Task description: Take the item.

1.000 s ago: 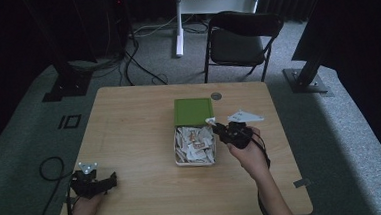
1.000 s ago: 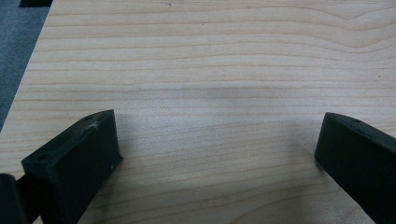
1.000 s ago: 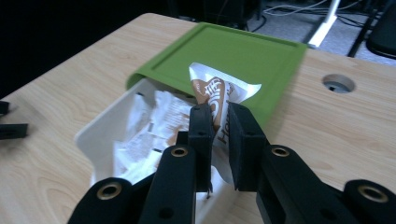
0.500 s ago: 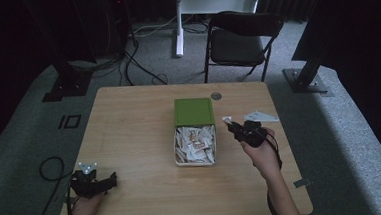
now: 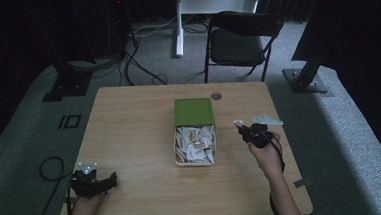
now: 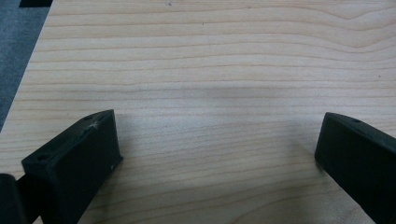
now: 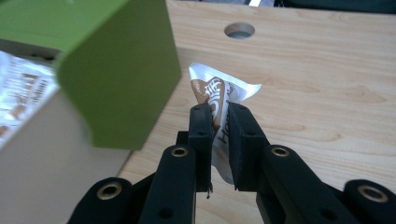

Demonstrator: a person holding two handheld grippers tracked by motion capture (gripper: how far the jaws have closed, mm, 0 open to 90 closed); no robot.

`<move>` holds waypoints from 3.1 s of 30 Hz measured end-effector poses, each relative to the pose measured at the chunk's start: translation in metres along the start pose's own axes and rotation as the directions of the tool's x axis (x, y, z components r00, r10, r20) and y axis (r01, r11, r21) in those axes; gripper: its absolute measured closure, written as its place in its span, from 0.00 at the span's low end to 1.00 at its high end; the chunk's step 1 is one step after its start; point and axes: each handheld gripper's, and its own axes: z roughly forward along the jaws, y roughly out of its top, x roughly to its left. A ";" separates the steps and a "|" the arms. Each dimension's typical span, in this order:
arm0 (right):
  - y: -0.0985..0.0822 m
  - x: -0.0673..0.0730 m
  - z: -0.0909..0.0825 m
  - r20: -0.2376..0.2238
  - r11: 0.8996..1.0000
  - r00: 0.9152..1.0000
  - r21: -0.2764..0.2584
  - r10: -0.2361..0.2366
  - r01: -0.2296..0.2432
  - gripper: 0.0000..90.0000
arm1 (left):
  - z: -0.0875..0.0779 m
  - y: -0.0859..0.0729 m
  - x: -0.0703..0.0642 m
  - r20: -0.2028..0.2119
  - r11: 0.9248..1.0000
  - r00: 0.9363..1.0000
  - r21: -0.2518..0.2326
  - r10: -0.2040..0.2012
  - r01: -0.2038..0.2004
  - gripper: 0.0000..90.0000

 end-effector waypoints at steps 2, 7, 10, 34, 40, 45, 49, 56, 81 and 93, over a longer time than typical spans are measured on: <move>-0.003 -0.004 0.005 0.017 1.000 1.000 0.008 0.007 -0.007 0.89 | 0.000 0.000 0.000 0.000 1.000 1.000 0.000 0.000 0.000 0.01; -0.010 -0.014 0.018 0.055 0.999 0.998 0.021 0.026 -0.028 0.89 | 0.000 0.000 0.000 0.000 1.000 1.000 0.000 0.000 0.000 0.01; -0.011 -0.016 0.022 0.065 0.999 0.998 0.028 0.021 -0.023 0.89 | 0.000 0.000 0.000 0.000 1.000 1.000 0.000 0.000 0.000 0.01; -0.019 -0.048 0.081 0.189 0.992 0.980 0.099 0.061 -0.081 0.89 | 0.000 0.000 0.000 0.000 1.000 1.000 0.000 0.000 0.000 0.01; -0.020 -0.051 0.090 0.198 0.990 0.977 0.098 0.082 -0.103 0.89 | 0.000 0.000 0.000 0.000 1.000 1.000 0.000 0.000 0.000 0.01; -0.020 -0.051 0.095 0.207 0.990 0.976 0.106 0.071 -0.095 0.88 | 0.000 0.000 0.000 0.000 1.000 1.000 0.000 0.000 0.000 0.01; -0.020 -0.052 0.095 0.185 0.989 0.979 0.104 0.086 -0.106 0.77 | 0.000 0.000 0.000 0.000 1.000 1.000 0.000 0.000 0.000 0.01; -0.016 -0.054 0.085 0.163 0.992 0.983 0.078 0.081 -0.094 0.47 | 0.000 0.000 0.000 0.000 1.000 1.000 0.000 0.000 0.000 0.01; -0.047 -0.056 0.031 0.179 0.990 0.978 0.070 0.106 -0.120 0.15 | 0.000 0.000 0.000 0.000 1.000 1.000 0.000 0.000 0.000 0.01; -0.071 -0.058 -0.001 0.216 0.988 0.967 0.047 0.134 -0.147 0.14 | 0.000 0.000 0.000 0.000 1.000 1.000 0.000 -0.001 0.001 0.01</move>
